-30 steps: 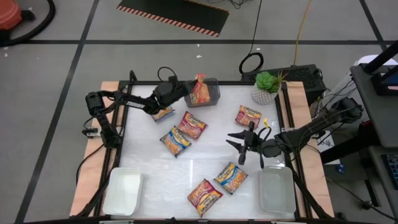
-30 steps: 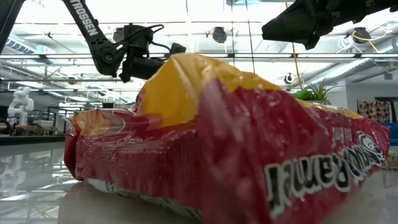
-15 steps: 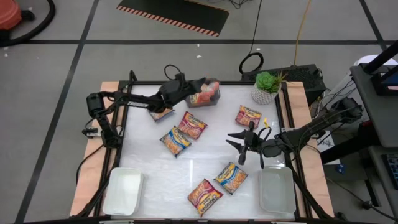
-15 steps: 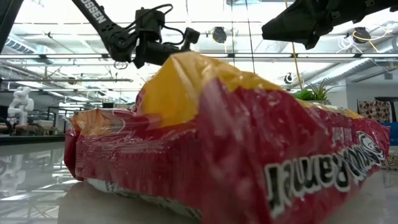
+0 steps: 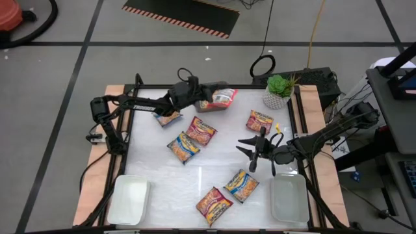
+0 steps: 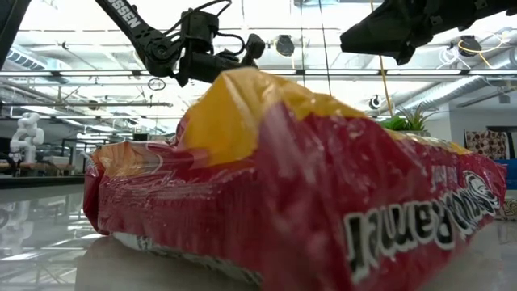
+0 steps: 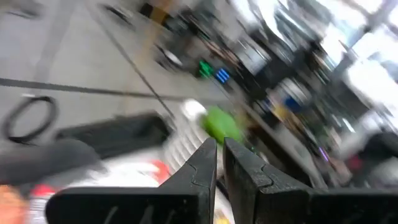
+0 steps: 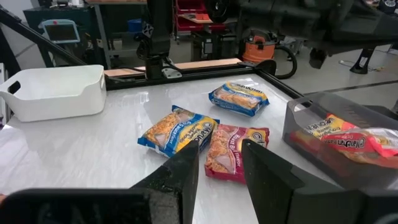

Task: Sort Maruchan noodles
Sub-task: Put the orange noodle pack into the black bin

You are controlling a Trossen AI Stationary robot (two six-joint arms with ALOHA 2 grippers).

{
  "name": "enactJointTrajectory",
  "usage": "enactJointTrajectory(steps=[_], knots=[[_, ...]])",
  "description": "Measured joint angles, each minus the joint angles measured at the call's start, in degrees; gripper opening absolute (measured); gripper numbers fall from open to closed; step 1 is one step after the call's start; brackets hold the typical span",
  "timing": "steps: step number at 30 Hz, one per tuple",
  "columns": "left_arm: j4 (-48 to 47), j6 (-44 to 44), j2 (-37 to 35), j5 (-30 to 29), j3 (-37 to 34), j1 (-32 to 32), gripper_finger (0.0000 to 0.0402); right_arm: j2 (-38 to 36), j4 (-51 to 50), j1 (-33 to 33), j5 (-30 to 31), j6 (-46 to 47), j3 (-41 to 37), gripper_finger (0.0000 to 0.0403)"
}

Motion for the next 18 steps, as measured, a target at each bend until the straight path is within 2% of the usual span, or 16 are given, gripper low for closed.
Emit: enactJointTrajectory(steps=[4,8,10,14,18], knots=[[-1.31,3.38,-0.01,14.95,0.0,0.0,0.0033,0.0,-4.5,0.02,4.47,4.67,0.0,0.0114],[-1.59,3.04,-0.22,29.65,0.0,0.0,0.0033,-0.01,-12.44,-0.02,9.76,12.53,0.0,0.0114],[-3.65,2.52,-1.46,34.49,-0.02,0.02,0.0033,-0.01,-15.35,-0.09,10.26,15.85,0.0,0.0114],[-15.16,9.53,-6.98,35.37,-0.02,-0.04,0.0033,0.0,-15.41,-1.0,7.11,14.2,0.0,0.0114],[-31.56,21.78,-13.77,29.19,-0.02,-0.07,0.0033,0.0,-9.87,-3.77,3.34,6.57,0.0,0.0114]])
